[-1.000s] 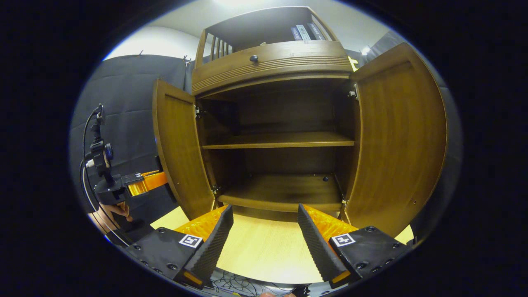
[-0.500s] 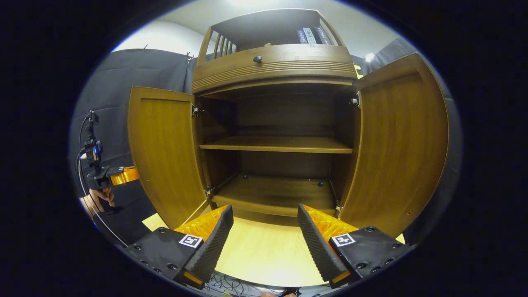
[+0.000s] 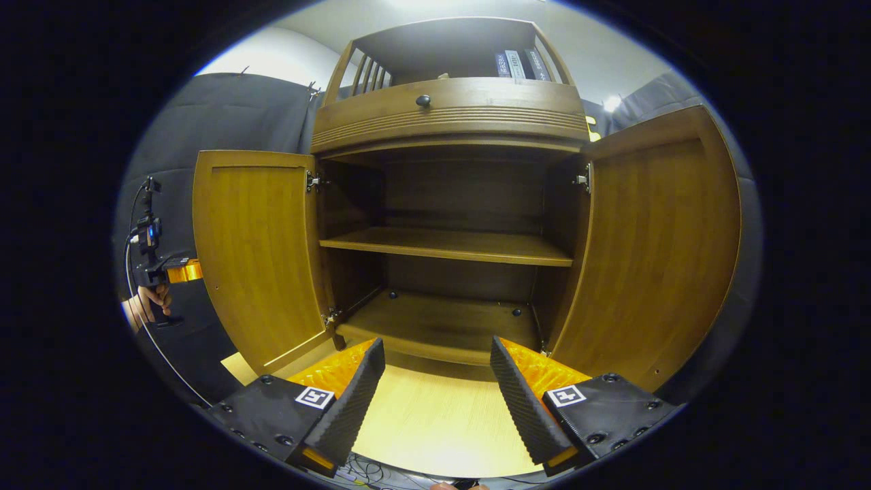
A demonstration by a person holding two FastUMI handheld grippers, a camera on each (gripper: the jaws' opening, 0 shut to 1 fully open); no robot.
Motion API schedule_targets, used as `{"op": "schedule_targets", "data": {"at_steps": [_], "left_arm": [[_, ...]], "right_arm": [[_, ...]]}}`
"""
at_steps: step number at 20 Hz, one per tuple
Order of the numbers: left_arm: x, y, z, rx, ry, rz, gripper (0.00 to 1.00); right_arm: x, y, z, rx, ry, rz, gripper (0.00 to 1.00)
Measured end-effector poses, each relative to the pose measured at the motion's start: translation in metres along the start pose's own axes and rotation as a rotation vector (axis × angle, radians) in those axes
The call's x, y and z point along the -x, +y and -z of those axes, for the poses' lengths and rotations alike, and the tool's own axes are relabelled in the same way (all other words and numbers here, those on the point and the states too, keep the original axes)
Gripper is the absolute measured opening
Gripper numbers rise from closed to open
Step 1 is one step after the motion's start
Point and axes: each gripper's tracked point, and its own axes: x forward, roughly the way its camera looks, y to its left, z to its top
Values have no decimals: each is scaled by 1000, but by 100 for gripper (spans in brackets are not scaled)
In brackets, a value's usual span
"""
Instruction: Open the right door of the double-door shoe cabinet with the right hand, and open the left door with the left hand.
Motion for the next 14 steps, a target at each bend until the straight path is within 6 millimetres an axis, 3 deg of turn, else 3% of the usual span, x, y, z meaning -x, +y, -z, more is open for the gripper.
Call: {"op": "schedule_targets", "data": {"at_steps": [6, 10, 14], "left_arm": [[2, 0, -1, 30, -15, -45, 1], [34, 6, 4, 48, -13, -91, 1], [69, -2, -10, 58, -24, -152, 1]], "right_arm": [[3, -12, -4, -29, -6, 19, 93], [6, -25, -3, -44, -10, 36, 92], [9, -35, -3, -56, -17, 48, 92]]}}
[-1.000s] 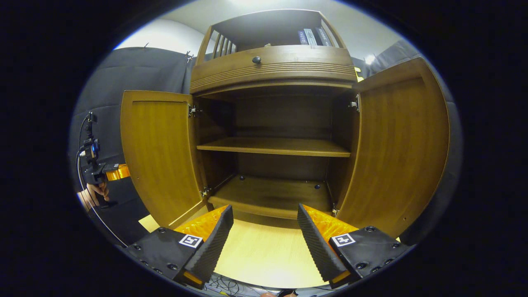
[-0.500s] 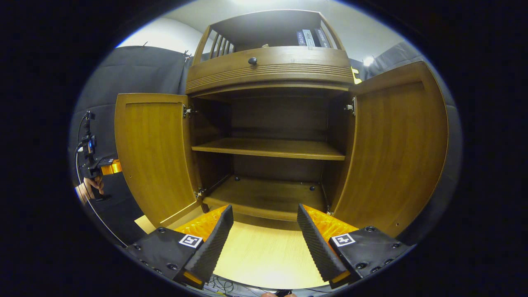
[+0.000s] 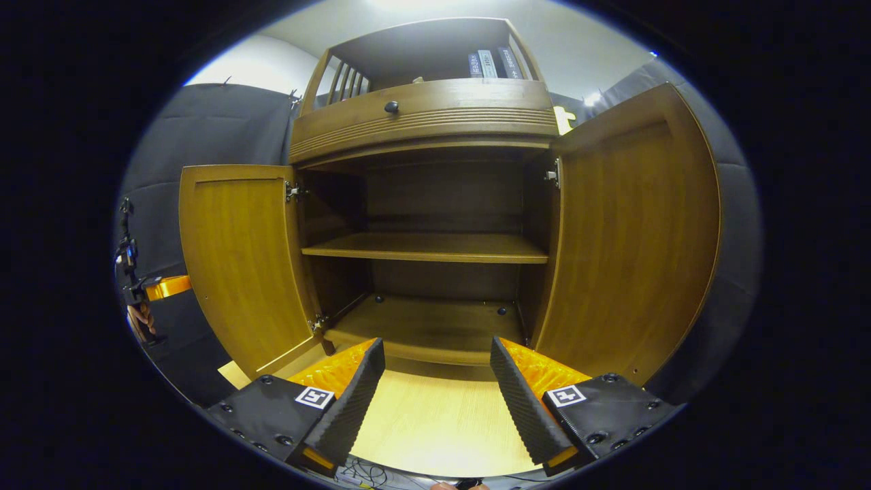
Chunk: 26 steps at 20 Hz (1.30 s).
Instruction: Open the right door of the double-door shoe cabinet with the right hand, and open the left door with the left hand.
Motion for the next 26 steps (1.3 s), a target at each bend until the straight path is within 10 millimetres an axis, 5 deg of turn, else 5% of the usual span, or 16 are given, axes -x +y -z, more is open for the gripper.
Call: {"op": "schedule_targets", "data": {"at_steps": [7, 9, 10, 15, 19, 22, 26], "left_arm": [[50, -30, -37, -16, -63, -135, 2], [56, -51, -50, 1, -88, -141, 25], [59, -61, -55, 3, -103, -151, 37], [66, -103, -72, -17, -111, -187, 96], [75, -146, -66, -10, -104, -218, 96], [59, -180, -60, 64, -82, -200, 96], [34, -193, -56, 93, -69, -161, 96]], "right_arm": [[16, -17, -11, 6, -34, 20, 93], [25, -22, -14, 27, -45, 31, 100], [31, -26, -18, 35, -56, 39, 92], [60, -46, -53, 25, -130, 80, 98], [83, -69, -65, -24, -142, 146, 94], [97, -86, -58, -69, -134, 208, 92], [102, -99, -51, -97, -126, 256, 95]]}}
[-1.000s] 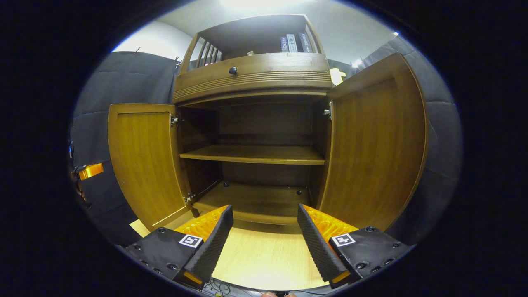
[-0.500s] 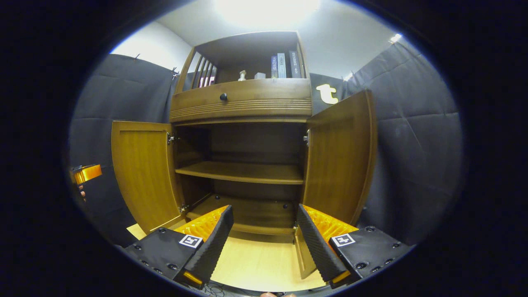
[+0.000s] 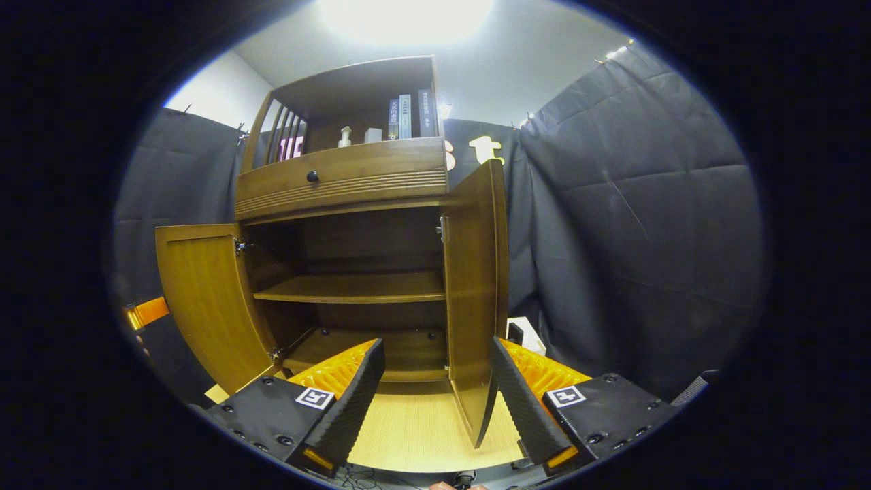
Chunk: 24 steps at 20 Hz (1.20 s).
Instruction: Open the right door of the double-door shoe cabinet with the right hand, and open the left door with the left hand.
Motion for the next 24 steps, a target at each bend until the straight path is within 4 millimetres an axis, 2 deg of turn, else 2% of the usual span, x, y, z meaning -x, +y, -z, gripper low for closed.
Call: {"op": "schedule_targets", "data": {"at_steps": [1, 8, 11, 20, 24], "left_arm": [[-5, 0, 4, -10, 13, 0, 96], [-31, -9, 11, -47, 33, 15, 96], [-38, -3, 12, -92, 36, 3, 96], [-38, 21, 28, -138, 57, -49, 96], [-35, 22, 36, -132, 53, -40, 96]], "right_arm": [[0, -2, -1, -6, -3, 4, 98], [-4, 1, 3, -12, -2, 19, 98], [-7, 8, 4, -10, -2, 14, 98], [-24, 40, 12, 27, 1, -23, 98], [-30, 55, 11, 39, -3, -47, 98]]}}
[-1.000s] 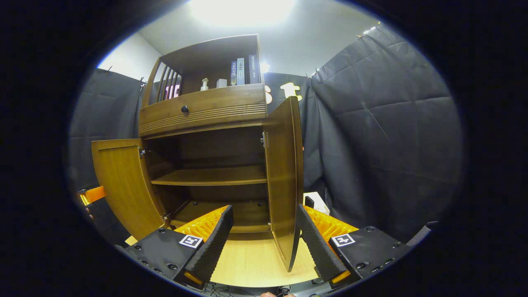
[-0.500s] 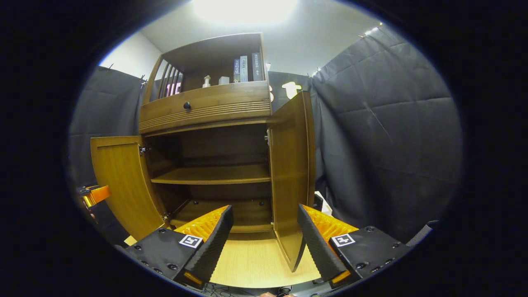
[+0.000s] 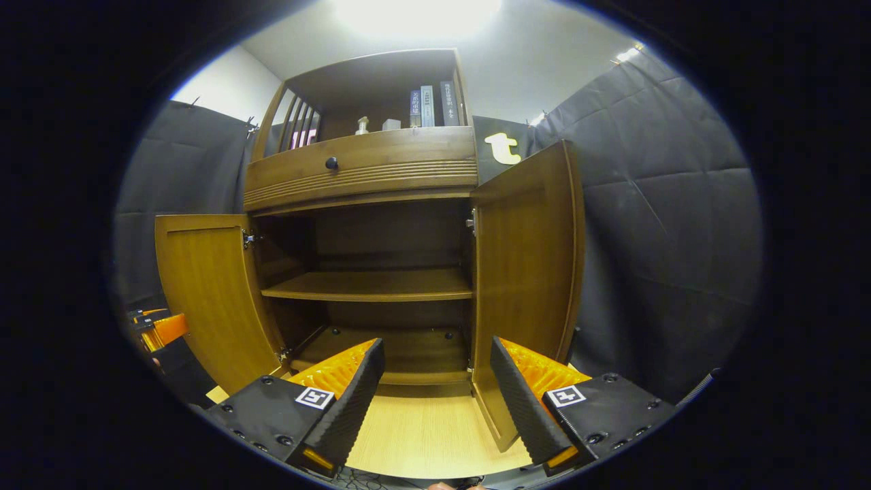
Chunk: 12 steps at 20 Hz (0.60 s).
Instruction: Open the right door of the double-door shoe cabinet with the right hand, and open the left door with the left hand.
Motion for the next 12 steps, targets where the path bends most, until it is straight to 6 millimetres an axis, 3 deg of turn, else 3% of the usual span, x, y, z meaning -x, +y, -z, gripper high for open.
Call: {"op": "schedule_targets", "data": {"at_steps": [5, 8, 10, 12], "left_arm": [[-3, -15, 17, 9, 17, 43, 96], [-4, -18, 4, -28, -13, 44, 95], [-1, -21, -2, -44, -24, 33, 96], [1, -24, 1, -41, -15, 11, 96]], "right_arm": [[4, 6, 0, 61, 35, -11, 98], [3, 5, -11, 72, 13, -21, 96], [2, 12, 1, 68, 32, -53, 100], [0, 22, 14, 67, 65, -107, 97]]}}
